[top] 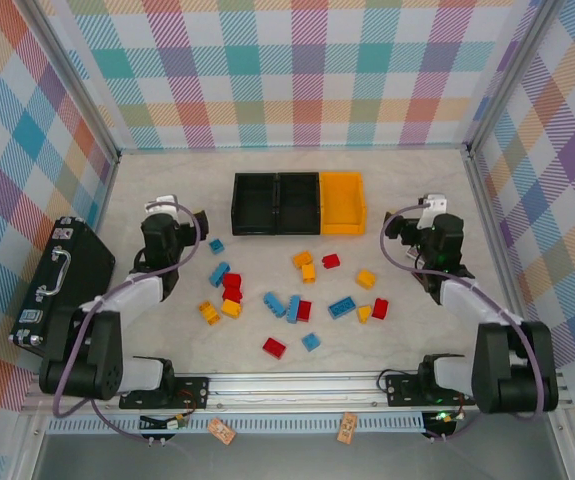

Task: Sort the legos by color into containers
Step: Pick up the lego from the middle-right of the table.

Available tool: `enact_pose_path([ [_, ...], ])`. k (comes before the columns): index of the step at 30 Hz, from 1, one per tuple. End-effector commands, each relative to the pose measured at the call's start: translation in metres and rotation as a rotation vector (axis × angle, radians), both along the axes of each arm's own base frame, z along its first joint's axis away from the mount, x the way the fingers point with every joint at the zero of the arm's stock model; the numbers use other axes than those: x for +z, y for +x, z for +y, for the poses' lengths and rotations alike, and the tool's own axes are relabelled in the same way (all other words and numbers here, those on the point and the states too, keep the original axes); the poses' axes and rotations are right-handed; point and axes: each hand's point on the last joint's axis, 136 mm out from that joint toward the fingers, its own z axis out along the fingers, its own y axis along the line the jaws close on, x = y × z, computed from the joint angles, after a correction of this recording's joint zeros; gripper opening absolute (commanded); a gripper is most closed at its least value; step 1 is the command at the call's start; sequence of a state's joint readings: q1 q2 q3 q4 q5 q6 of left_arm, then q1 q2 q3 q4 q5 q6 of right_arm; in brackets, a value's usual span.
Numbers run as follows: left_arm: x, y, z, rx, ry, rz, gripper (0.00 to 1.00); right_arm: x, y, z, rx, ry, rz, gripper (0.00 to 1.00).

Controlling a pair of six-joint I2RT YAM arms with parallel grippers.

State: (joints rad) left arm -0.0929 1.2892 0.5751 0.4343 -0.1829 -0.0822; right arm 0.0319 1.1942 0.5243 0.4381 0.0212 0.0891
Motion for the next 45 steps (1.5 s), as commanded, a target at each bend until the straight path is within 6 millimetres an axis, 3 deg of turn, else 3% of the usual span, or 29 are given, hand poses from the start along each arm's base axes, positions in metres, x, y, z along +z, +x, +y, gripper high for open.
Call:
enact_pose_path([
  [1,0.018,-0.011,0.000,0.075,-0.252,0.043,1.00,0.008,-0.015,-0.009,-0.144,0.246,0.143,0.99],
  [3,0.022,-0.016,-0.012,0.037,-0.351,0.074,1.00,0.000,-0.033,-0.020,-0.292,0.376,0.274,0.99],
  [7,0.025,-0.028,-0.037,-0.062,-0.499,0.112,1.00,0.002,-0.046,0.004,-0.178,0.450,0.341,0.98],
  [10,0.019,-0.041,-0.056,-0.138,-0.541,0.199,1.00,-0.001,-0.060,0.022,-0.104,0.498,0.440,0.87],
  [15,0.002,-0.073,-0.083,-0.238,-0.558,0.339,0.93,-0.029,-0.091,0.039,-0.110,0.502,0.761,0.75],
  [23,-0.016,-0.128,-0.117,-0.344,-0.559,0.476,0.81,-0.073,-0.127,0.067,-0.186,0.385,1.060,0.73],
  [29,-0.024,-0.148,-0.140,-0.408,-0.505,0.512,0.80,-0.098,-0.129,0.090,-0.206,0.341,1.129,0.76],
  [37,-0.039,-0.156,-0.165,-0.469,-0.430,0.571,0.80,-0.124,-0.117,0.095,-0.283,0.278,1.167,0.76],
  [40,-0.042,-0.155,-0.170,-0.481,-0.424,0.578,0.80,-0.131,-0.108,0.095,-0.301,0.267,1.161,0.72],
  [45,-0.048,-0.154,-0.178,-0.494,-0.404,0.597,0.80,-0.140,-0.100,0.100,-0.291,0.248,1.182,0.58],
])
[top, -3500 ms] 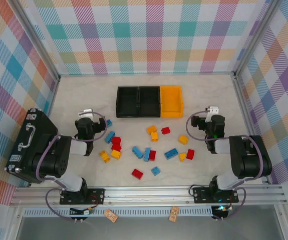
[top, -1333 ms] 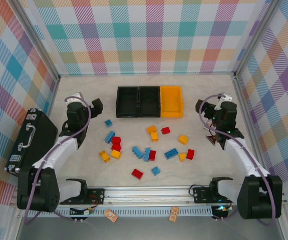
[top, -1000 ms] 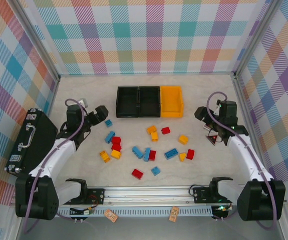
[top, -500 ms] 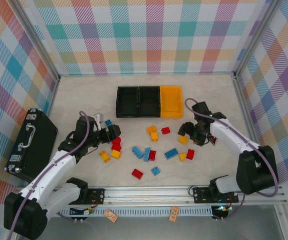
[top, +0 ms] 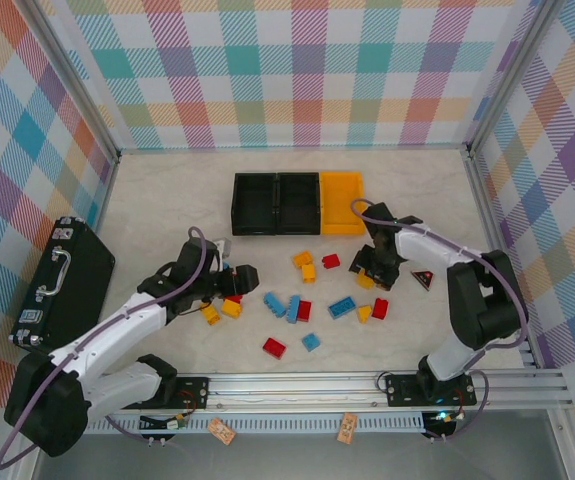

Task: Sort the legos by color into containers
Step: Pick up the lego from the middle-right of the table.

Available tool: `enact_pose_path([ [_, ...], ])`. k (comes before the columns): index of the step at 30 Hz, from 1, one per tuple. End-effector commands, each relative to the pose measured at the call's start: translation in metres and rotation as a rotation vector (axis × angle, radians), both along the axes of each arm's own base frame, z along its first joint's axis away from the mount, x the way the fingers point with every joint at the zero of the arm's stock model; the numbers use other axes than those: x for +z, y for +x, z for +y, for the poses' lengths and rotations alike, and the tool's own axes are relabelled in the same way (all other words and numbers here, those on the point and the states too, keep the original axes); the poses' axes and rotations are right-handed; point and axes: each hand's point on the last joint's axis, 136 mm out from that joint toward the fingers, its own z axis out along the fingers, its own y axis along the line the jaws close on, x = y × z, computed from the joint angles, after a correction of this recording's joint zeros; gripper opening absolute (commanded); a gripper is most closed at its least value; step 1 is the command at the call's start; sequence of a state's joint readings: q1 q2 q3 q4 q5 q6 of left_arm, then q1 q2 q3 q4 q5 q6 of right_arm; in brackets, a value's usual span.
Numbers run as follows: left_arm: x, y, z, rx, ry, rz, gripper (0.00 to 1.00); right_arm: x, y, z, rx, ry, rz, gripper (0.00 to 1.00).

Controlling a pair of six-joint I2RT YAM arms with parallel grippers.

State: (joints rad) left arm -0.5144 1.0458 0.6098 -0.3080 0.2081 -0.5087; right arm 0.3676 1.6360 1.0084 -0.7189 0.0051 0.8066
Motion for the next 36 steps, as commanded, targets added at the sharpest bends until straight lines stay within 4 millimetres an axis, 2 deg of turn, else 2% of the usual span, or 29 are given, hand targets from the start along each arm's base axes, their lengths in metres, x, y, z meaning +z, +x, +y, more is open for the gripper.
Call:
enact_pose_path([
  [1,0.002,0.003,-0.007,-0.014,0.009,-0.020,0.80,-0.001,0.006,0.002,0.002,-0.020,-0.003,0.54],
  [3,-0.002,0.002,-0.008,-0.016,0.017,-0.010,0.80,0.000,0.008,0.002,0.016,-0.025,-0.005,0.50],
  [8,-0.002,0.007,-0.017,-0.019,0.013,-0.032,0.80,-0.002,0.009,0.002,0.047,-0.039,0.016,0.50],
  [10,-0.003,0.008,-0.020,-0.020,0.016,-0.030,0.80,-0.003,0.009,0.004,0.062,-0.036,0.019,0.41],
  [11,-0.003,0.009,-0.022,-0.023,0.018,-0.029,0.80,-0.001,0.011,0.005,0.066,-0.030,0.013,0.40],
  [13,-0.001,0.011,-0.026,-0.029,0.019,-0.033,0.80,0.007,0.015,0.006,0.080,-0.029,-0.008,0.38],
  [16,0.004,0.014,-0.031,-0.034,0.018,-0.040,0.80,0.028,0.027,0.009,0.108,-0.030,-0.063,0.38],
  [21,0.016,0.021,-0.040,-0.029,-0.005,-0.062,0.80,0.069,0.060,0.016,0.156,-0.034,-0.173,0.37],
  [26,0.025,0.026,-0.047,-0.024,-0.027,-0.078,0.80,0.089,0.101,0.029,0.186,-0.039,-0.232,0.38],
  [32,0.027,0.027,-0.051,-0.021,-0.014,-0.079,0.80,0.088,0.151,0.047,0.199,-0.048,-0.251,0.38],
  [36,0.026,0.024,-0.051,-0.016,-0.008,-0.080,0.80,0.079,0.172,0.055,0.207,-0.059,-0.236,0.39],
])
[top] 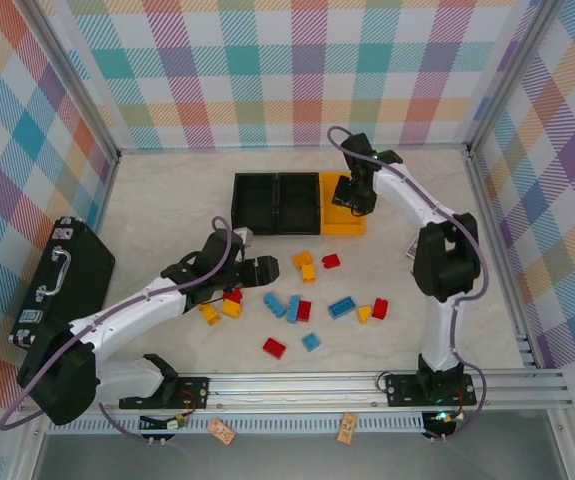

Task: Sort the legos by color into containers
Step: Pick up the lego from the middle-right of the table, then place the lego in the container.

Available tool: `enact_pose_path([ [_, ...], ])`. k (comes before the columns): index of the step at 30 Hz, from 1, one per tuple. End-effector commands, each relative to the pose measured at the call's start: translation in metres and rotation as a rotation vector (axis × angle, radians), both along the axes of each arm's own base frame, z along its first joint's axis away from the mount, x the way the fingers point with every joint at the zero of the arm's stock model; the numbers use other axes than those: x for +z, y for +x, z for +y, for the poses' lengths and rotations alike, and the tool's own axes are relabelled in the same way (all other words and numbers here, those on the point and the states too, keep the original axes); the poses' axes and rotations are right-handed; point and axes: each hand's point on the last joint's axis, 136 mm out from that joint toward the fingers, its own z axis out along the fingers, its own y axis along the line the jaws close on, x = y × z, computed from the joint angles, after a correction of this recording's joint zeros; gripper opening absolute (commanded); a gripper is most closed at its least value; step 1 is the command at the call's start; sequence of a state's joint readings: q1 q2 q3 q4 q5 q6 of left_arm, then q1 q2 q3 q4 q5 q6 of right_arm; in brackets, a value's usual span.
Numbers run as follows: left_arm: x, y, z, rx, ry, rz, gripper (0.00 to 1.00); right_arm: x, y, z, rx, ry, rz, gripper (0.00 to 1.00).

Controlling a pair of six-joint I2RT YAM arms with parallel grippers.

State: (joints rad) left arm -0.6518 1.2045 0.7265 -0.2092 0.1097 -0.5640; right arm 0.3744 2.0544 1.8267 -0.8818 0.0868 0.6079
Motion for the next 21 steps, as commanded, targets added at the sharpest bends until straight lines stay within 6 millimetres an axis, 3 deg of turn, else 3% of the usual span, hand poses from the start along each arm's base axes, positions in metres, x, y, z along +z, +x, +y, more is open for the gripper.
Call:
enact_pose_path([
  [1,0.010,0.002,-0.003,0.017,-0.007,-0.020,0.80,-0.007,0.004,0.001,0.023,-0.036,0.045,0.39],
  [12,0.008,-0.004,0.010,0.055,0.022,-0.024,0.80,-0.028,0.015,0.003,0.011,-0.060,0.081,0.48],
  [16,0.008,-0.004,0.013,0.061,0.031,-0.025,0.81,-0.022,0.016,0.003,0.013,-0.060,0.074,0.55],
  [21,0.009,-0.002,0.015,0.085,0.036,-0.026,0.82,-0.004,0.014,0.003,0.024,-0.049,0.047,0.57],
])
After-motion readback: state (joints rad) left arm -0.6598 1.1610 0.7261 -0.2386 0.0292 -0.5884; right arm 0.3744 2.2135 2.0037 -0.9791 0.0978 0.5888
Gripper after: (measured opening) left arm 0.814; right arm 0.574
